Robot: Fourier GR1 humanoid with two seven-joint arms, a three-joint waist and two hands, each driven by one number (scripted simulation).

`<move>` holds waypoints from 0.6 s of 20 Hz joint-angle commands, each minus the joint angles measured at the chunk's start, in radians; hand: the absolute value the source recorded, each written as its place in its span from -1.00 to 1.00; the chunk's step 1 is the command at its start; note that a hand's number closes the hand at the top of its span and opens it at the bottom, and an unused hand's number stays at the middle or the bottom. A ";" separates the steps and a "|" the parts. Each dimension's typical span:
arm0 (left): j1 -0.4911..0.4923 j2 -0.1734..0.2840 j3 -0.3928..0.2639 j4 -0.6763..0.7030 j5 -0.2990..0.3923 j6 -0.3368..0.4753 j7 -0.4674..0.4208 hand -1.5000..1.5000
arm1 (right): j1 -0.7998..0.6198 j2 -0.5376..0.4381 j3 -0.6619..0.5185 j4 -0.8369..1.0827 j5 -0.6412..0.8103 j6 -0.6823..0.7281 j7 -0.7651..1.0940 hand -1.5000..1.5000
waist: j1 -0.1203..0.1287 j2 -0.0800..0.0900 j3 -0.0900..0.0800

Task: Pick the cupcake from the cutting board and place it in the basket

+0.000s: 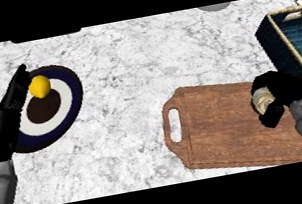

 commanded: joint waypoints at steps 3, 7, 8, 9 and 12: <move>0.007 0.003 0.014 -0.003 0.006 0.004 -0.002 0.00 | 0.015 -0.316 -0.079 0.057 0.016 0.059 -0.351 1.00 | -0.029 0.016 0.015; 0.001 0.001 0.022 -0.005 0.013 0.007 0.002 0.00 | 0.018 -0.464 -0.166 0.127 0.019 0.001 -0.598 1.00 | -0.041 0.018 0.018; 0.022 0.012 0.027 -0.003 0.011 0.001 -0.011 0.00 | 0.017 -0.482 -0.196 0.169 0.014 -0.024 -0.635 1.00 | -0.019 0.023 0.020; 0.022 0.006 0.023 -0.014 0.013 0.003 -0.007 0.00 | 0.004 -0.517 -0.230 0.184 0.001 -0.037 -0.695 1.00 | -0.019 0.016 0.020; 0.022 0.000 0.022 -0.008 0.019 -0.002 -0.015 0.00 | -0.031 -0.530 -0.356 0.264 -0.079 -0.113 -0.839 1.00 | -0.018 0.021 0.022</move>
